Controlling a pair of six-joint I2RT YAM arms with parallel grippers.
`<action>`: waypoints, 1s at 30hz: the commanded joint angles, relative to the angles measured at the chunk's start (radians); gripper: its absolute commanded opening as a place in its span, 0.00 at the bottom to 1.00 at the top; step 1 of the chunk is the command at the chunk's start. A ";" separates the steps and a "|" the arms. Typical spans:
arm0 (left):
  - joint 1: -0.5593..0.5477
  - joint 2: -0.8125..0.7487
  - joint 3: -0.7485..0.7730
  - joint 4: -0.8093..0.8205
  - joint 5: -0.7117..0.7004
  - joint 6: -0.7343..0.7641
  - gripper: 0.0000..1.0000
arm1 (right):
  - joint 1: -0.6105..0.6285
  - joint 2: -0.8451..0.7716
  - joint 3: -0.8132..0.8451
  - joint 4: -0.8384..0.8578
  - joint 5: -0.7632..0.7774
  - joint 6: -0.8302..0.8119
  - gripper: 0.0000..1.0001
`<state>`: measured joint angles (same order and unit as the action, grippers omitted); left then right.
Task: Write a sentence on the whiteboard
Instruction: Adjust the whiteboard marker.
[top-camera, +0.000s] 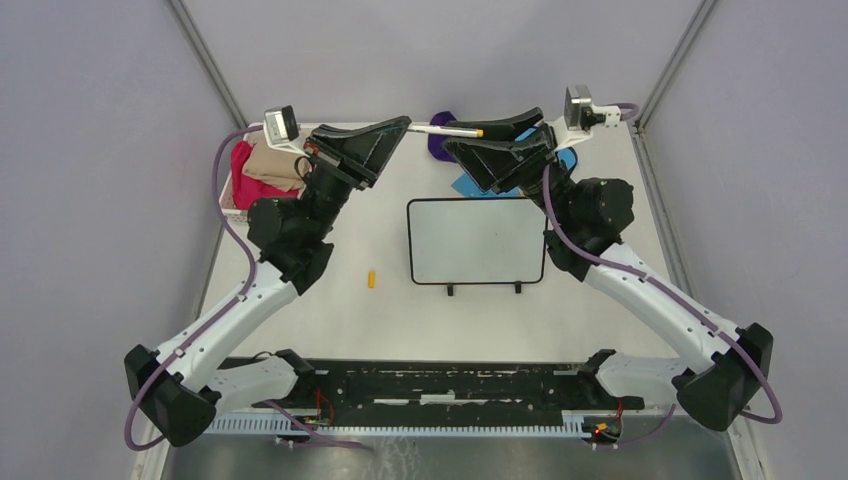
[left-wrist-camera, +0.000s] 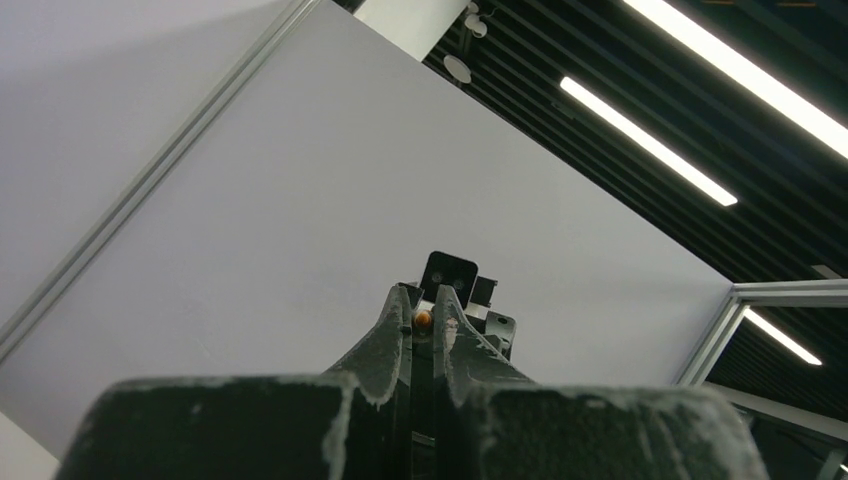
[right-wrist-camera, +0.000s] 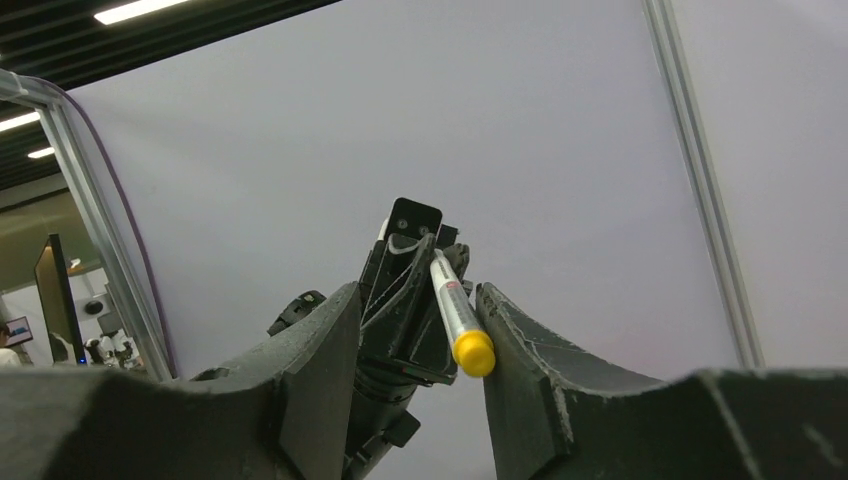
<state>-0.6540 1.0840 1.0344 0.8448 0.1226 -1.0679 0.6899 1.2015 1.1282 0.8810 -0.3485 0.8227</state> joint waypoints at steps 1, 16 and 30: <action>-0.007 -0.006 0.029 0.030 0.042 -0.034 0.02 | 0.001 0.000 0.060 -0.036 -0.036 0.003 0.48; -0.007 -0.029 0.056 -0.087 0.061 -0.008 0.02 | 0.001 -0.024 0.151 -0.276 -0.088 -0.077 0.44; -0.007 -0.062 0.091 -0.228 0.060 0.058 0.02 | 0.000 -0.052 0.109 -0.264 -0.052 -0.086 0.39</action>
<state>-0.6579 1.0435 1.0874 0.6258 0.1680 -1.0569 0.6899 1.1809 1.2358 0.5457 -0.4171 0.7292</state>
